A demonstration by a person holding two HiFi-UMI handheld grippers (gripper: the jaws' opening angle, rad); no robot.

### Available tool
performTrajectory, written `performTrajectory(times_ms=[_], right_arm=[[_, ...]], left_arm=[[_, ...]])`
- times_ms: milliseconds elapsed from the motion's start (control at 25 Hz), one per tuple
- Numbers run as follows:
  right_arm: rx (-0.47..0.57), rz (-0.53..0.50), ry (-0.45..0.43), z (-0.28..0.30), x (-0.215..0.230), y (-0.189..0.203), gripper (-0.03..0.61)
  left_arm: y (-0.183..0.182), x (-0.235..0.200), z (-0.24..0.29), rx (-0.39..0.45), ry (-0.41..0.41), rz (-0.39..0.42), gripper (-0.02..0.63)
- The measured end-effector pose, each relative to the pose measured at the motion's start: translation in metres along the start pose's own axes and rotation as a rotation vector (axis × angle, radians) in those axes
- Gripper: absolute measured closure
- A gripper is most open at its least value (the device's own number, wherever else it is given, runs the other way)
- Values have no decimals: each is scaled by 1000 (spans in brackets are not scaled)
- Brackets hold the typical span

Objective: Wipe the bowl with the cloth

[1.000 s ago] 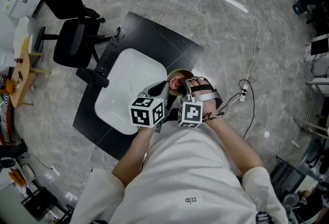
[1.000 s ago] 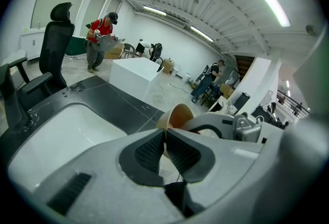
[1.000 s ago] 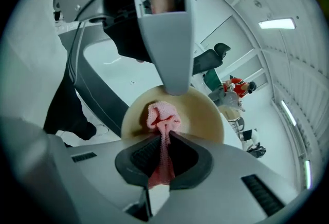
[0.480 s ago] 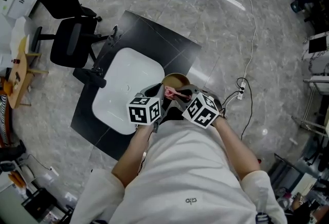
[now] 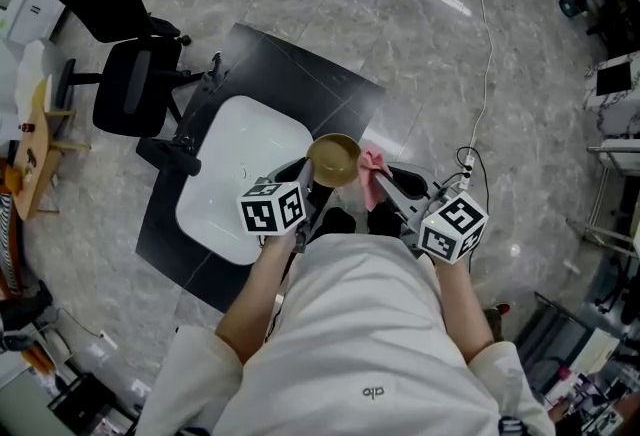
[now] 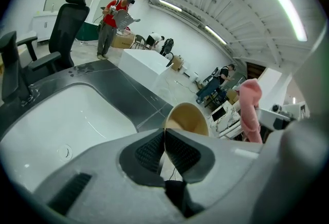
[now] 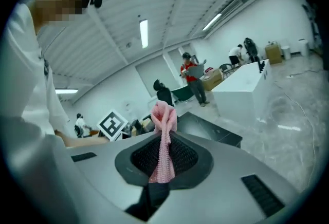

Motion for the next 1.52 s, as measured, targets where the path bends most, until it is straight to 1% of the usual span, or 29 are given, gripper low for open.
performTrajectory(times_ms=[80, 160, 240, 320, 440, 560, 720, 840, 1080, 1280, 1320, 1440, 1520], right_arm=[[72, 61, 58, -15, 6, 4, 551], [93, 108, 116, -28, 10, 11, 551], [94, 144, 164, -37, 11, 20, 551], [85, 162, 187, -43, 10, 25, 551], [67, 167, 208, -52, 10, 29, 551], [57, 185, 241, -63, 12, 34, 551], [46, 204, 274, -72, 13, 38, 551], [37, 218, 284, -73, 15, 42, 551], [18, 223, 269, -68, 16, 45, 551], [13, 220, 259, -65, 16, 44, 551], [13, 221, 260, -65, 17, 44, 551], [13, 222, 263, -65, 19, 43, 551], [14, 219, 264, -65, 20, 43, 551]], left_arm=[[1, -3, 7, -7, 5, -37, 595], [2, -6, 15, -16, 9, -78, 595], [2, -9, 25, -16, -7, -90, 595], [0, -12, 35, -19, -22, -93, 595], [-3, -14, 54, -32, -9, -139, 595], [-1, -18, 67, -38, -25, -187, 595], [2, -21, 78, -41, -33, -215, 594], [4, -24, 83, -39, -32, -232, 594], [5, -27, 89, -29, -34, -269, 594], [5, -30, 88, -20, -40, -270, 592], [4, -30, 89, -20, -41, -269, 589], [3, -31, 89, -17, -43, -270, 541], [3, -32, 89, -12, -52, -270, 535]])
Point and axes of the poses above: the fingertips, and each gripper's own axes: z forward along the fingers, x to its right, y out of its underside, the point moved 10 cm from there along -z, backward along the fingers, and after that the axes turned 7 degrees about -y, right-handed, at the moved point
